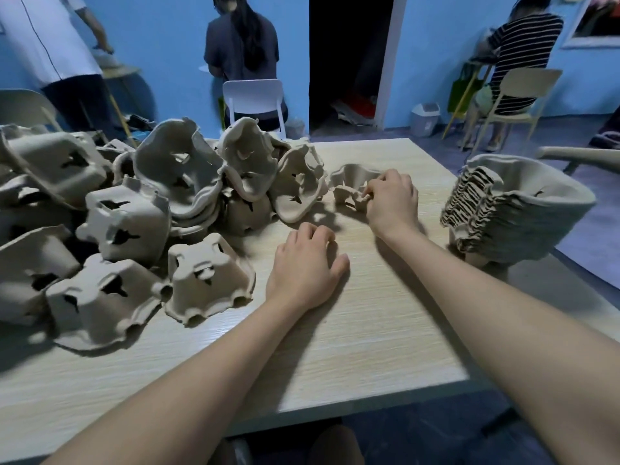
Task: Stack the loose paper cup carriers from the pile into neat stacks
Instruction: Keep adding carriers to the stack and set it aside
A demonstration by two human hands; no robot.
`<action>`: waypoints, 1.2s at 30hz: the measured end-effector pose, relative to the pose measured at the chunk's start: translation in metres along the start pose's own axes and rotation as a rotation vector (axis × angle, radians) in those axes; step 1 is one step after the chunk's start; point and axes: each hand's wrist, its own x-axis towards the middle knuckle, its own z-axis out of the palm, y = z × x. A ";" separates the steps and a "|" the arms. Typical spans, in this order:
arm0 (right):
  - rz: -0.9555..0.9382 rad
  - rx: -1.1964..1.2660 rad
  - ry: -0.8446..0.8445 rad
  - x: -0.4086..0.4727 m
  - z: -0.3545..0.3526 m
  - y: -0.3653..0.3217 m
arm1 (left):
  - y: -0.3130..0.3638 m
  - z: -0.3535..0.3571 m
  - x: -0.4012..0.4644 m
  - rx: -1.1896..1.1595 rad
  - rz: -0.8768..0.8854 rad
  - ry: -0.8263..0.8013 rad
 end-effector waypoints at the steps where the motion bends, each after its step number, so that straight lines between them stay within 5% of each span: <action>1: -0.010 -0.003 0.009 -0.003 -0.002 0.002 | 0.000 0.000 0.000 0.002 0.000 -0.001; 12: -0.149 0.066 -0.057 -0.068 -0.042 0.007 | 0.000 0.001 0.001 -0.035 0.008 0.014; 27: -0.278 0.234 -0.159 -0.099 -0.084 -0.037 | 0.025 -0.044 -0.007 -0.887 -0.250 0.104; 36: -0.035 0.385 0.049 -0.076 -0.131 -0.031 | 0.025 -0.083 0.000 -1.005 -0.138 0.138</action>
